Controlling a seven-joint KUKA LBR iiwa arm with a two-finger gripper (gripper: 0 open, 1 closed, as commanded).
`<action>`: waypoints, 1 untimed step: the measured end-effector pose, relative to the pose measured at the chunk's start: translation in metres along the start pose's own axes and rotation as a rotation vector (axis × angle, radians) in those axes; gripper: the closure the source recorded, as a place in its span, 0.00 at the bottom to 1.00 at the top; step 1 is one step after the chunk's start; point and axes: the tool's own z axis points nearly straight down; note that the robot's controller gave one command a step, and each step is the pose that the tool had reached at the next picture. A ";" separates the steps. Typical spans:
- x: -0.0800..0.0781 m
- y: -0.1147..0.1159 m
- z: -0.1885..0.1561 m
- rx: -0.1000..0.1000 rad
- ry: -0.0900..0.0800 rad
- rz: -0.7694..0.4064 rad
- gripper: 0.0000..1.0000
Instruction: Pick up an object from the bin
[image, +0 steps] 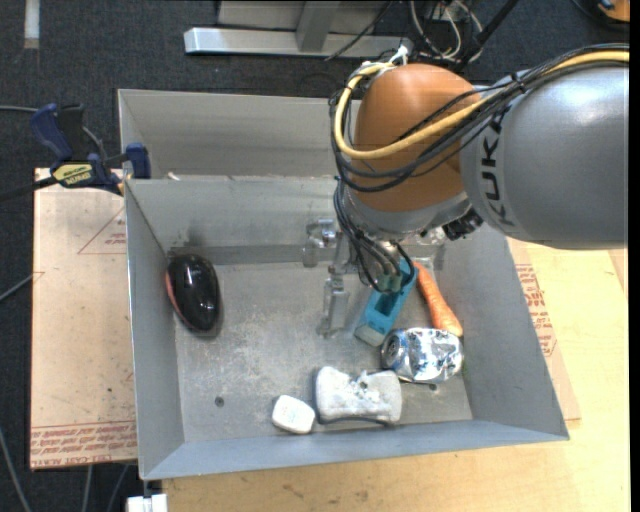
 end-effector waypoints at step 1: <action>-0.001 -0.001 -0.005 -0.001 -0.007 0.002 0.00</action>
Offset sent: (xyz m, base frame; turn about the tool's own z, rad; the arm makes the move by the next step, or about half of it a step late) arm -0.0414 -0.0264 -0.1273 -0.3713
